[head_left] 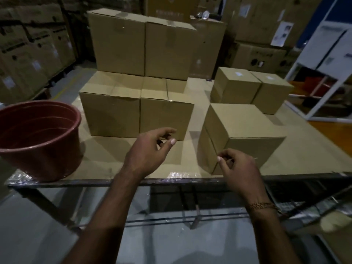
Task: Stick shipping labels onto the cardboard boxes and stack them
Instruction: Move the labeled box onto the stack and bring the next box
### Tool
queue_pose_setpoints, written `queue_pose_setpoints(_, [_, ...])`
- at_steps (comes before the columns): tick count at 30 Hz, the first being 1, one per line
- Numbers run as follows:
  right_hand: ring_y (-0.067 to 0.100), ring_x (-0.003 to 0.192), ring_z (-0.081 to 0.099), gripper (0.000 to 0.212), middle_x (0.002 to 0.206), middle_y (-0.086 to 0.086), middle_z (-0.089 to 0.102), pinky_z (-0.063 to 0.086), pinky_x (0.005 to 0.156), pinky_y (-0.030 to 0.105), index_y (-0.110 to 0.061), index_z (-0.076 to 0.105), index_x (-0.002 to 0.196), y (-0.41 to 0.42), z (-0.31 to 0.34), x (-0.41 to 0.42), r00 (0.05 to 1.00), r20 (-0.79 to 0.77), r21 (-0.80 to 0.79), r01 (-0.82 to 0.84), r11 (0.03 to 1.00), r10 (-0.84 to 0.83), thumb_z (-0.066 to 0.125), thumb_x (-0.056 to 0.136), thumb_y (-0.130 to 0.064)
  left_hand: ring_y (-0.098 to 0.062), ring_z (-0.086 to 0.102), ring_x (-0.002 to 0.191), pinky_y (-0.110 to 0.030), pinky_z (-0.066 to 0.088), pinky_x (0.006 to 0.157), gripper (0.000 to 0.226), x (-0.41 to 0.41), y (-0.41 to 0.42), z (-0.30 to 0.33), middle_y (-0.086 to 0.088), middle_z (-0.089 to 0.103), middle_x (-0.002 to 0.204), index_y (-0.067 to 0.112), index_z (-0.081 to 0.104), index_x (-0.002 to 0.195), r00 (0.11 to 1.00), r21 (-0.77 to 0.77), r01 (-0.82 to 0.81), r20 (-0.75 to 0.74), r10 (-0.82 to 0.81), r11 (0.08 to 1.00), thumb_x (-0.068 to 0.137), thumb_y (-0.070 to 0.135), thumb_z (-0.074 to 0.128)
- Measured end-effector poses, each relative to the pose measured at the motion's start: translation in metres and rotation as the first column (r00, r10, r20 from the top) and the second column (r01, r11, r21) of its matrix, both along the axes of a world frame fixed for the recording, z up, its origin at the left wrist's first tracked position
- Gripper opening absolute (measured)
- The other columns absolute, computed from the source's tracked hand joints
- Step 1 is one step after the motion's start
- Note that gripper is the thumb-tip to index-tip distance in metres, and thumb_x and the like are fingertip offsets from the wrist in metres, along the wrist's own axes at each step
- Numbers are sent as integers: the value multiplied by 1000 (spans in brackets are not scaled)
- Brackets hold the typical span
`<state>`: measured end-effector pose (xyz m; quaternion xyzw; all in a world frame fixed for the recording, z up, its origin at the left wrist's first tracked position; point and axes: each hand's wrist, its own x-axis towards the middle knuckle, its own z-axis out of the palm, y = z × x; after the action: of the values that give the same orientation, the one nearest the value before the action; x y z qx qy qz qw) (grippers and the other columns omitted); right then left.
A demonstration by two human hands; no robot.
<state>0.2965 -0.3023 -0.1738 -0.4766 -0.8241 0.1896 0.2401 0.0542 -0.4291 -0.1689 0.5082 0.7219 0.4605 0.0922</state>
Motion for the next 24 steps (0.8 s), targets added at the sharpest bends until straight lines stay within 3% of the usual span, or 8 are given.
queue_pose_setpoints(2, [-1,91,60,7,102,-11,69,49,69,20,-29,73,107,15,-1,9,1000,3,19,3,1000,-3,67,103,-30,3,64,92,-27,53,71,32,12,15,-1,23,70,109,36,69,133,1000,-24,20,3,-20,999,101,38,67])
queue_pose_setpoints(5, [9,102,57,11,106,-10,68,57,85,36,-29,71,110,37,-3,12,999,44,92,28,995,-32,65,102,-33,3,65,89,-30,53,73,26,24,40,-2,22,72,109,37,73,128,998,-69,63,-2,-64,996,102,36,66])
queue_pose_setpoints(13, [18,120,53,37,124,-5,66,38,109,46,-29,66,127,108,-4,-22,986,98,260,104,960,-133,61,99,-53,4,67,94,-36,60,86,27,28,117,-10,22,72,117,35,71,130,980,-199,189,-23,-198,961,104,33,65])
queue_pose_setpoints(17, [27,135,47,58,138,4,60,33,116,52,-26,55,142,153,-7,-51,944,269,242,123,962,-189,60,96,-61,2,66,101,-36,57,93,30,14,159,-23,21,69,129,33,69,134,957,-350,266,-13,-289,898,105,35,63])
queue_pose_setpoints(21, [51,151,27,68,160,19,40,22,125,64,-25,44,147,187,-19,-79,849,481,138,175,975,-221,64,94,-61,-4,65,107,-41,57,96,35,3,191,-39,17,66,137,33,65,140,947,-432,288,-3,-320,855,105,37,62])
queue_pose_setpoints(24, [51,142,39,62,155,20,44,37,116,65,-24,42,145,201,-25,-88,826,520,91,202,975,-219,68,93,-50,-7,66,110,-45,58,96,37,0,211,-52,16,66,138,38,63,139,959,-460,228,-46,-279,858,103,44,62])
